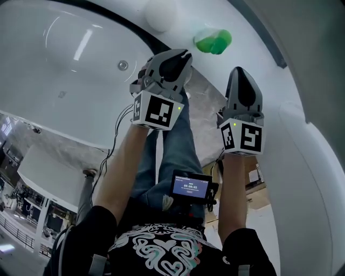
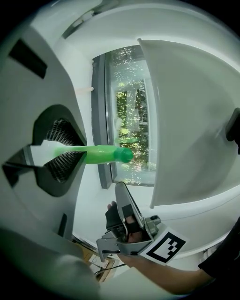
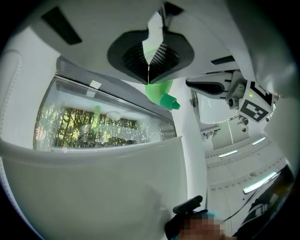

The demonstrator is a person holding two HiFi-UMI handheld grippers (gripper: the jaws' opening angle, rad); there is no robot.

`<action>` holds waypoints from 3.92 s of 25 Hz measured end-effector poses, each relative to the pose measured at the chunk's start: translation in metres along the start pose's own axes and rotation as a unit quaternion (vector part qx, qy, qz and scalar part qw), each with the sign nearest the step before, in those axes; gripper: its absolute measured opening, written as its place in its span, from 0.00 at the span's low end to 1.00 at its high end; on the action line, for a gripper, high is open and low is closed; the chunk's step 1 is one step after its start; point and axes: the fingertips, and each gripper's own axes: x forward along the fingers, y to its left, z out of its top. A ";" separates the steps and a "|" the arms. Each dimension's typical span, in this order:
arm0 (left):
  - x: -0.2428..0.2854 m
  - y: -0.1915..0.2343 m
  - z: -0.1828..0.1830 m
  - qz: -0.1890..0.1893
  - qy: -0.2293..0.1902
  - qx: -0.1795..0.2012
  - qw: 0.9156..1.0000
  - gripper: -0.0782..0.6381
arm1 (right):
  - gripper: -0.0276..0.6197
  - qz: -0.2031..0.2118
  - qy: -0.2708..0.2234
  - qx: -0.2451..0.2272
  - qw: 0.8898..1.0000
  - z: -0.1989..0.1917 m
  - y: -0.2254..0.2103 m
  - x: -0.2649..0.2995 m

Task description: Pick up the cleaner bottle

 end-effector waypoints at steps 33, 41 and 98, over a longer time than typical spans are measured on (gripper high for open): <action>0.083 -0.023 -0.026 -0.039 0.027 0.048 0.998 0.44 | 0.09 -0.006 -0.009 0.053 0.999 -0.007 -0.052 0.055; 0.108 -0.024 -0.023 -0.045 0.027 0.062 0.997 0.44 | 0.09 0.011 -0.017 0.073 0.997 -0.009 -0.063 0.083; 0.136 0.036 -0.023 -0.101 -0.029 -0.266 0.958 0.39 | 0.09 0.108 -0.024 0.074 0.991 0.004 -0.037 0.123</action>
